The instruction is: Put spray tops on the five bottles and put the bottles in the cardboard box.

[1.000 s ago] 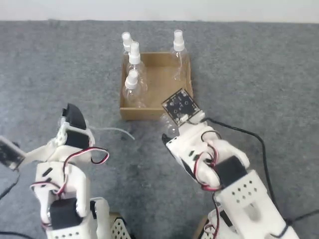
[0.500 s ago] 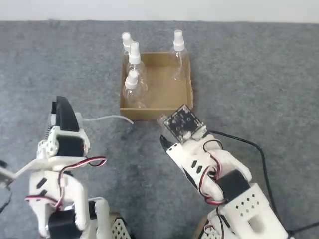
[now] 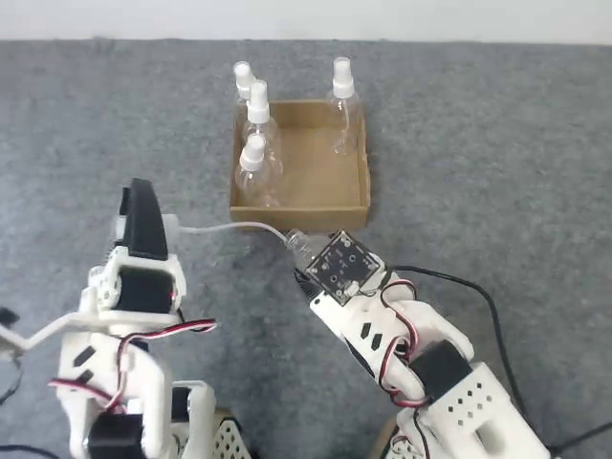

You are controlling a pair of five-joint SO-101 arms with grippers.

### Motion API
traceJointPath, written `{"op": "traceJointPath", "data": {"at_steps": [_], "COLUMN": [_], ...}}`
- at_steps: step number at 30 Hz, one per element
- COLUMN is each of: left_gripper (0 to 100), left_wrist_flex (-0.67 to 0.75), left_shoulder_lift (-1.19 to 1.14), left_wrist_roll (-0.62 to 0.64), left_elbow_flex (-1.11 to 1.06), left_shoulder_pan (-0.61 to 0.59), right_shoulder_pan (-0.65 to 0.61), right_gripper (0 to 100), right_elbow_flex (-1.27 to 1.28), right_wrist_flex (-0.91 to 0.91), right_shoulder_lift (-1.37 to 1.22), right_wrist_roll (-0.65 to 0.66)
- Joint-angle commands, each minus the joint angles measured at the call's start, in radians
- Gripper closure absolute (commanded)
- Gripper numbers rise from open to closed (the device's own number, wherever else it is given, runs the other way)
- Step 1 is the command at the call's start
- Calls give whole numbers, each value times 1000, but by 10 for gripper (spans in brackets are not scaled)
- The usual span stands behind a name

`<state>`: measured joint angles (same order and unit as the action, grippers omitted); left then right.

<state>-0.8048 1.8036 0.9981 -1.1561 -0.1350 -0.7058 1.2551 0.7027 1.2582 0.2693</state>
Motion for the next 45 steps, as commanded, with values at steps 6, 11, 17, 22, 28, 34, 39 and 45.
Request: {"op": "traceJointPath", "data": {"at_steps": [6, 11, 17, 22, 28, 34, 39, 45], "left_gripper": [987, 987, 987, 987, 987, 987, 987, 987], "left_wrist_flex": [-5, -5, -5, -5, -5, -5, -6, -51], "left_shoulder_lift": [18, 18, 18, 18, 18, 20, 20, 20], "left_wrist_roll": [5, 5, 5, 5, 5, 9, 9, 8], "left_elbow_flex": [47, 24, 1, 19, 19, 58, 70, 70], "left_shoulder_pan": [9, 9, 8, 8, 6, -58, -55, -32], "right_shoulder_pan": [-50, -58, -53, -53, -53, -51, -51, -51], "right_gripper": [992, 992, 992, 992, 992, 992, 992, 992], "right_elbow_flex": [-14, -2, -2, 35, 43, 43, 43, 43], "right_wrist_flex": [-22, -31, -27, -33, -31, -31, -33, -33], "right_shoulder_lift": [28, 28, 61, 147, 177, 177, 177, 177], "right_wrist_roll": [41, 41, 41, 41, 41, 43, 43, 43]}}
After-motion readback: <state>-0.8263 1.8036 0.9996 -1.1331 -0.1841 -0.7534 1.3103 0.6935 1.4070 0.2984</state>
